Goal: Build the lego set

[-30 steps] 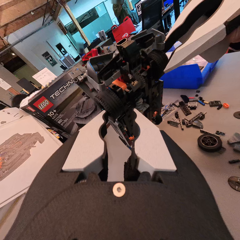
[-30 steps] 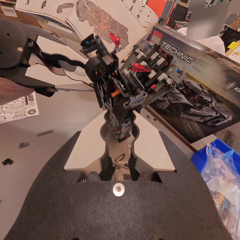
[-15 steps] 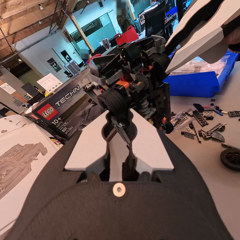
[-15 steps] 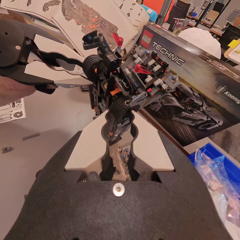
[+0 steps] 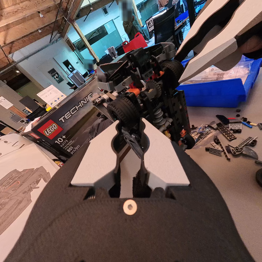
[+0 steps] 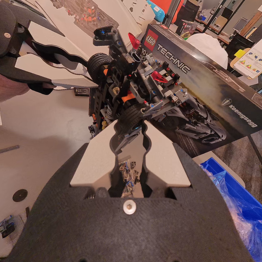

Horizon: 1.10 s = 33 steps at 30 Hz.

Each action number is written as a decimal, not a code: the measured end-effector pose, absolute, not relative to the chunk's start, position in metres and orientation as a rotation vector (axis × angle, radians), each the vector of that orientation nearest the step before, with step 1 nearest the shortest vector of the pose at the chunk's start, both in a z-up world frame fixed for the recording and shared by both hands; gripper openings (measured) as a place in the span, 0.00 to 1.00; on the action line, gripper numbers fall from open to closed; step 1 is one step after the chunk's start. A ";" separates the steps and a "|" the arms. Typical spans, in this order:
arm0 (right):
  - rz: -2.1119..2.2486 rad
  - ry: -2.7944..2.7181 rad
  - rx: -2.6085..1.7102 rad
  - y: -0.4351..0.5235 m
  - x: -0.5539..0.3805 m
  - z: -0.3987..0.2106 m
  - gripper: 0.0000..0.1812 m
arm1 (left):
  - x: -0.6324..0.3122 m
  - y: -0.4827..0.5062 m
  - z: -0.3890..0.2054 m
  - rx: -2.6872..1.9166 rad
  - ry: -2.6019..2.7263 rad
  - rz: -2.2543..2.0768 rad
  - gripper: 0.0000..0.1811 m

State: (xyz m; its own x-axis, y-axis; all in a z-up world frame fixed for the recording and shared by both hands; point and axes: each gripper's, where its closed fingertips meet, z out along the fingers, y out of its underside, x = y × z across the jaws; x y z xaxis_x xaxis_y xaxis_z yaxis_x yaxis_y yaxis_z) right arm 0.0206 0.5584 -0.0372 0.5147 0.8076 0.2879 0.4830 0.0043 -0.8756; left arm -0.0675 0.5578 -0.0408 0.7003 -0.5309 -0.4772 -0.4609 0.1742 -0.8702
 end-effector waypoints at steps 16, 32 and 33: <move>0.293 -1.154 -1.604 0.563 0.013 -0.037 0.13 | -0.077 0.564 -0.043 -1.475 0.875 -0.087 0.12; 0.304 -1.125 -1.577 0.561 0.010 -0.042 0.09 | -0.080 0.564 -0.044 -1.455 0.896 -0.102 0.12; 0.305 -1.124 -1.575 0.561 0.010 -0.042 0.10 | -0.080 0.564 -0.044 -1.454 0.898 -0.099 0.12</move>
